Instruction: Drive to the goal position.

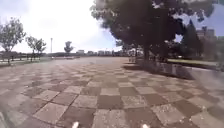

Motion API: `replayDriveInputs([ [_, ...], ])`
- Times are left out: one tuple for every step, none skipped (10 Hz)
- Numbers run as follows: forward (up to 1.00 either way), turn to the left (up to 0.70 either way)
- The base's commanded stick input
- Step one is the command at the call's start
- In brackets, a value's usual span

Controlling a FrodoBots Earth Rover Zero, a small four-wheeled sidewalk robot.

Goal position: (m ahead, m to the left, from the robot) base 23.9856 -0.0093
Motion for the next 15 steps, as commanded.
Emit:
replayDriveInputs([
  [0.70, 0.00],
  [0.70, 0.00],
  [0.70, 0.00],
  [0.70, 0.00],
  [0.70, 0.00],
  [0.70, 0.00],
  [0.70, 0.35],
  [0.70, 0.35],
  [0.70, 0.09],
  [0.70, 0.00],
  [0.70, 0.00],
  [0.70, 0.00],
  [0.70, 0.00],
  [0.70, 0.00],
  [0.70, 0.01],
])
